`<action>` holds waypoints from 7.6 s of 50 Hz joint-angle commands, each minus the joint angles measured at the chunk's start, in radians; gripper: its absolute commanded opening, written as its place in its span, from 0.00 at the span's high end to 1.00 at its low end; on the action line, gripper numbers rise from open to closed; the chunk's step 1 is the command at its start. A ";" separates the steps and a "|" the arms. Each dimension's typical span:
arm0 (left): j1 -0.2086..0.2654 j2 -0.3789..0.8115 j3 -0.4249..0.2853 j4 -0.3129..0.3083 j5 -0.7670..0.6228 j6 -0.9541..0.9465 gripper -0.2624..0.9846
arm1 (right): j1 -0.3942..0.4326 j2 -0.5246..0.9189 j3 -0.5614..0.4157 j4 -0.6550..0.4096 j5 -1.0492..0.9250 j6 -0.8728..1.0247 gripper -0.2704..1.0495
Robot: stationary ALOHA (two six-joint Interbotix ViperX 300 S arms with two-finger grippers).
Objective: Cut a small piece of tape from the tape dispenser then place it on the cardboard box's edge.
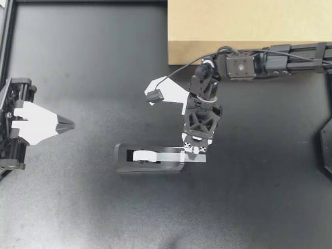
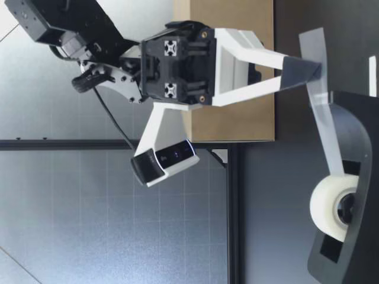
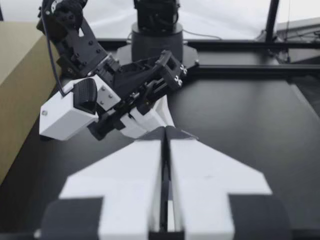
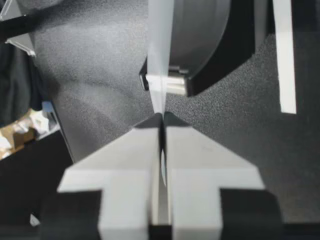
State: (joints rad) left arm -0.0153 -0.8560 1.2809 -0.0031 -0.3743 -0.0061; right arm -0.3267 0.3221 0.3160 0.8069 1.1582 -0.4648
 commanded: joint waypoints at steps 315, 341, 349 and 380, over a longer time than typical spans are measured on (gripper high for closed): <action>0.342 1.072 -0.589 -0.551 -0.417 -0.561 0.88 | -0.169 -0.199 0.276 -0.451 -1.420 0.044 0.88; 0.341 1.065 -0.577 -0.552 -0.417 -0.558 0.82 | -0.176 -0.164 0.222 -0.482 -1.381 0.049 0.88; 0.341 1.063 -0.575 -0.551 -0.417 -0.558 0.66 | -0.176 -0.164 0.222 -0.482 -1.381 0.049 0.88; 0.268 0.946 -0.494 -0.512 -0.417 -0.482 0.49 | -0.087 -0.373 0.278 -0.482 -1.373 0.058 0.88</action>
State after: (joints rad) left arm 0.2746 0.1519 0.7885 -0.5354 -0.7854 -0.5170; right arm -0.4602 0.0215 0.5921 0.3267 -0.2117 -0.4065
